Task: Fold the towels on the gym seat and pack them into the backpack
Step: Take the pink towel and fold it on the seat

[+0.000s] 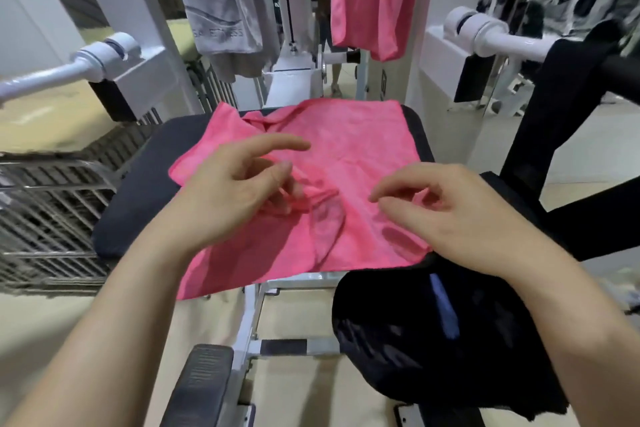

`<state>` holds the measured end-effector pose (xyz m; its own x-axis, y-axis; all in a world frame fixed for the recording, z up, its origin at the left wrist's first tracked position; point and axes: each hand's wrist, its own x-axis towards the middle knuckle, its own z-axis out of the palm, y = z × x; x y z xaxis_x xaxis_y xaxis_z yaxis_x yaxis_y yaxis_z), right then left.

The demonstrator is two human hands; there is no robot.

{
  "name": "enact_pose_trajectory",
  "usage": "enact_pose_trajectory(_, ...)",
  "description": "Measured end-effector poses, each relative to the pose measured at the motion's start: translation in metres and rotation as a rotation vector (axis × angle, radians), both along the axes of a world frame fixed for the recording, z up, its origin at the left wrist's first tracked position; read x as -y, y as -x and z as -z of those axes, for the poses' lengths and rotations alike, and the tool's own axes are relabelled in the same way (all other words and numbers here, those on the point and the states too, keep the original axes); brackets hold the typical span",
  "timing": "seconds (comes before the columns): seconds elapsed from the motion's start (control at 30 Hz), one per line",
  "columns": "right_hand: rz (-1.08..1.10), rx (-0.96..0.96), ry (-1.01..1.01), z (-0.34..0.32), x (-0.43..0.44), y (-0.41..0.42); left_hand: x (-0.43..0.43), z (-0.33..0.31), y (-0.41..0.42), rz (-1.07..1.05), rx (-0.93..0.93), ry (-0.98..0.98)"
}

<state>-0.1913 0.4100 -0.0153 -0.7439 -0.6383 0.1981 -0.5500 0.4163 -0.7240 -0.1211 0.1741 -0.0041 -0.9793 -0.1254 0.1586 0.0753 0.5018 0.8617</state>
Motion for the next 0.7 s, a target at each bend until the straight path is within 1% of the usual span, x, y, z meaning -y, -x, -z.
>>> enact_pose_trajectory(0.03, -0.042, -0.011, -0.022, -0.003, 0.012, 0.004, 0.011, 0.004, 0.004, -0.139, -0.049, 0.061)
enact_pose_trajectory(0.07, -0.086, -0.030, -0.062, -0.005, 0.025, 0.009, 0.025, 0.008, 0.010, -0.273, -0.071, 0.195)
enact_pose_trajectory(0.13, -0.141, -0.093, -0.144, -0.010, 0.053, 0.028, 0.055, 0.012, 0.022, -0.472, -0.020, 0.434)
enact_pose_trajectory(0.2, -0.138, -0.182, -0.199, -0.018, 0.087, 0.054, 0.081, 0.015, 0.036, -0.573, 0.096, 0.556)
enact_pose_trajectory(0.27, -0.109, -0.265, -0.248, -0.024, 0.122, 0.083, 0.094, 0.016, 0.052, -0.620, 0.190, 0.669)
enact_pose_trajectory(0.3, -0.107, -0.288, -0.279, -0.025, 0.138, 0.094, 0.096, 0.015, 0.059, -0.633, 0.218, 0.685)
enact_pose_trajectory(0.37, -0.133, -0.256, -0.332, -0.023, 0.167, 0.111, 0.098, 0.012, 0.071, -0.602, 0.214, 0.602)
enact_pose_trajectory(0.43, -0.143, -0.246, -0.343, -0.019, 0.189, 0.121, 0.104, 0.009, 0.079, -0.545, 0.173, 0.407)
enact_pose_trajectory(0.5, -0.084, -0.243, -0.321, -0.015, 0.208, 0.133, 0.117, 0.004, 0.076, -0.527, 0.164, 0.187)
enact_pose_trajectory(0.53, -0.033, -0.198, -0.304, -0.015, 0.215, 0.140, 0.126, 0.001, 0.073, -0.523, 0.156, 0.171)
enact_pose_trajectory(0.57, 0.019, -0.147, -0.302, -0.017, 0.222, 0.147, 0.136, -0.002, 0.070, -0.520, 0.140, 0.257)
enact_pose_trajectory(0.6, 0.066, -0.125, -0.326, -0.018, 0.229, 0.153, 0.145, -0.006, 0.067, -0.522, 0.121, 0.394)
enact_pose_trajectory(0.67, 0.156, -0.201, -0.431, -0.019, 0.243, 0.161, 0.157, -0.016, 0.063, -0.543, 0.083, 0.649)
enact_pose_trajectory(0.7, 0.201, -0.268, -0.459, -0.018, 0.248, 0.163, 0.159, -0.021, 0.063, -0.556, 0.059, 0.728)
